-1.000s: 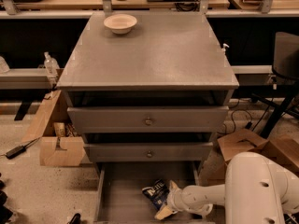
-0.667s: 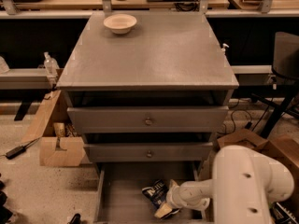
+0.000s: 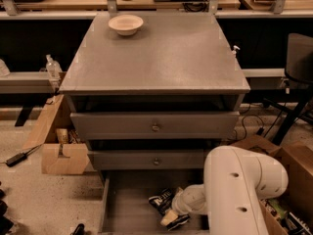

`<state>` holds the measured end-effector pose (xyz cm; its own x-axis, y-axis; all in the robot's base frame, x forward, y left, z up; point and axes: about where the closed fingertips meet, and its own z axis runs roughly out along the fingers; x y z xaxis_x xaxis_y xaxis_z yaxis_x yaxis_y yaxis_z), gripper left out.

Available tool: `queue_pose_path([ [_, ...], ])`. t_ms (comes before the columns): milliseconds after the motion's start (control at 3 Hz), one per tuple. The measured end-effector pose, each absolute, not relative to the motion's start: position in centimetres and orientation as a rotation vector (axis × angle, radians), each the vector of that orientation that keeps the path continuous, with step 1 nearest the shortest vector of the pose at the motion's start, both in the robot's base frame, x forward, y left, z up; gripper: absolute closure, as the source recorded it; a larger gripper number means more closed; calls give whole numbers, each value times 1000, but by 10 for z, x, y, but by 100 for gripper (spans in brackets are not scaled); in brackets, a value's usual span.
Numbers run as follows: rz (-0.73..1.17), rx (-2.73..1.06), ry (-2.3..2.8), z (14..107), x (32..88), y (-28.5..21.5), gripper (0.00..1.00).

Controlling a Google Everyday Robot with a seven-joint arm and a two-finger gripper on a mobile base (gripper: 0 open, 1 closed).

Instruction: Pick blue chip bag from bottom drawer and place on counter

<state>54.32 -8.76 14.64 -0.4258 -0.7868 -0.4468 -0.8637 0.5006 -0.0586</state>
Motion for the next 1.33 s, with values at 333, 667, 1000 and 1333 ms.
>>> queue_pose_path([
  [333,283,-1358,2361,130,541,-87,17],
  [667,285,-1358,2360,129,541,-85,40],
  [1000,288,-1360,2360,128,540,-84,63],
  [1333,291,-1361,2361,127,539,-83,86],
])
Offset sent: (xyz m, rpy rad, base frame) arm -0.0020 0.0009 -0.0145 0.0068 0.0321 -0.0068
